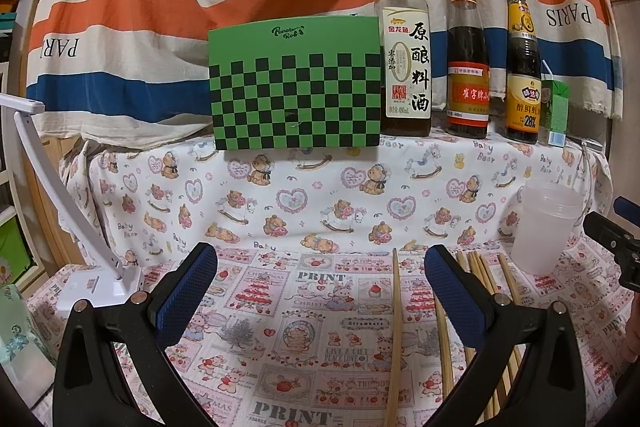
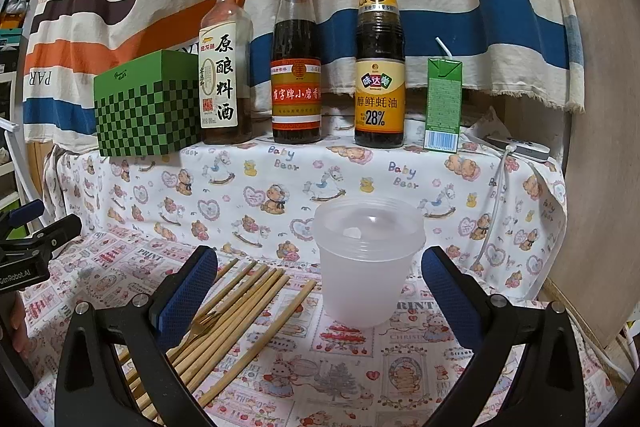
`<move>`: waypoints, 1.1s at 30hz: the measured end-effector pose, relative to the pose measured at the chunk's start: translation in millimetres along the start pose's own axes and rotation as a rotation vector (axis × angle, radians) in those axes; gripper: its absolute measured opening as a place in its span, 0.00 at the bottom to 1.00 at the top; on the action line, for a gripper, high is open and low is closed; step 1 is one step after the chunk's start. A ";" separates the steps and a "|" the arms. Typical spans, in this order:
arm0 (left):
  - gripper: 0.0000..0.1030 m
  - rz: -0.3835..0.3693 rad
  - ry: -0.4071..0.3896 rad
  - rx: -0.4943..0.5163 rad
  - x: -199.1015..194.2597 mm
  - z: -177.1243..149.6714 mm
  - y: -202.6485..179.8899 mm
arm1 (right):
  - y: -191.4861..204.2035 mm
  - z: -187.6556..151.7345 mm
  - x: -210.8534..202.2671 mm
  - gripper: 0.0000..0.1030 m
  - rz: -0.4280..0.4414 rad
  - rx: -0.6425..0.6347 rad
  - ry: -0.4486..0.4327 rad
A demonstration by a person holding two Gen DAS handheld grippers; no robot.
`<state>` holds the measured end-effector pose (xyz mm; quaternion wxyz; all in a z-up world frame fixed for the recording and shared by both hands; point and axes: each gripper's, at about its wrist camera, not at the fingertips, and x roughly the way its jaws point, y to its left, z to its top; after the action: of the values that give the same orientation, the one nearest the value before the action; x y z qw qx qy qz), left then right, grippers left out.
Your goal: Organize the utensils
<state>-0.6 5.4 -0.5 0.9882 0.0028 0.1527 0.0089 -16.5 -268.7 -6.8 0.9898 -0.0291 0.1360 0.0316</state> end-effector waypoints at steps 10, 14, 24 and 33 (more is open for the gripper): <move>1.00 0.000 0.004 0.002 0.9 0.1 -0.9 | 0.5 -0.3 -0.1 1.00 0.000 -0.001 0.000; 1.00 0.000 0.003 0.004 0.8 0.0 -1.1 | 0.7 -0.3 0.0 1.00 0.000 0.000 0.000; 1.00 0.000 0.004 0.003 0.9 0.1 -1.0 | 1.1 -0.5 -0.1 1.00 0.001 -0.001 -0.001; 1.00 0.014 0.002 -0.002 0.5 -1.5 -0.8 | 1.4 -0.6 0.1 1.00 -0.002 -0.002 0.000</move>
<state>-0.6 4.6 -2.1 0.9880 0.0026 0.1538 0.0158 -16.7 -267.3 -7.5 0.9897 -0.0304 0.1361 0.0308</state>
